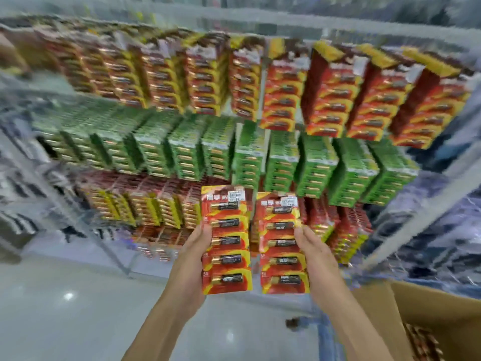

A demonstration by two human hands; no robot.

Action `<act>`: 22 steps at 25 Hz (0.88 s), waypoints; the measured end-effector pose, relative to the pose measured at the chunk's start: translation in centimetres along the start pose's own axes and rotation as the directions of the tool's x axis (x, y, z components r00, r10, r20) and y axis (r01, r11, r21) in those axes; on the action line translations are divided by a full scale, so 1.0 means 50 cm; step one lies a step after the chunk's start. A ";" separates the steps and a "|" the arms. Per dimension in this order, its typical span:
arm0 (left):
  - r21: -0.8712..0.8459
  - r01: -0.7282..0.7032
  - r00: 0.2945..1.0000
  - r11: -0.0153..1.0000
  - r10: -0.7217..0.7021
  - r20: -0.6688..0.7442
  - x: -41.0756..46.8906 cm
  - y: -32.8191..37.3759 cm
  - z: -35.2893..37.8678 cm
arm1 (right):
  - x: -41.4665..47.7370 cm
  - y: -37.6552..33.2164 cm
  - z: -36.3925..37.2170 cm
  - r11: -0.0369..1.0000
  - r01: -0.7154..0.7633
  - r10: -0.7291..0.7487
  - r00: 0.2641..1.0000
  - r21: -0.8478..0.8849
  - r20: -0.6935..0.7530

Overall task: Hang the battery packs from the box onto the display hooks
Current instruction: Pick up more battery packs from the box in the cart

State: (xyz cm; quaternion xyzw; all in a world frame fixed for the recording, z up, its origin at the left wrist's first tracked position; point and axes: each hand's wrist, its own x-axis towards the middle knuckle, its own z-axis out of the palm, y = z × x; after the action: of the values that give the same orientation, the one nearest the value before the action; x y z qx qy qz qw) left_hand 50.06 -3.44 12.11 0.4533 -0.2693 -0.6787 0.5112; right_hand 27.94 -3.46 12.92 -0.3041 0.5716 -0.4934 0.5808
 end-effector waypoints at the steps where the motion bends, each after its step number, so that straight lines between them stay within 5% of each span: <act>1: -0.003 -0.031 0.999 1.000 0.031 -0.024 -0.003 0.026 -0.030 | 0.009 0.000 0.045 0.999 0.016 -0.015 0.999 -0.028 0.049; 8: -0.030 -0.182 0.973 0.983 0.175 -0.150 0.009 0.163 -0.186 | 0.056 -0.037 0.263 0.998 0.060 -0.051 0.978 -0.037 0.204; 22: 0.028 -0.185 0.950 0.982 0.186 -0.252 0.240 0.456 -0.421 | 0.264 -0.131 0.665 0.995 0.031 -0.057 0.956 0.094 0.288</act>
State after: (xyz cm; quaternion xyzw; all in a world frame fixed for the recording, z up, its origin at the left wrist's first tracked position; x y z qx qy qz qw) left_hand 78.26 -20.22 17.58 0.5101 -0.2445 -0.5638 0.6018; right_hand 56.64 -24.75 19.48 -0.3597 0.4509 -0.4811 0.6602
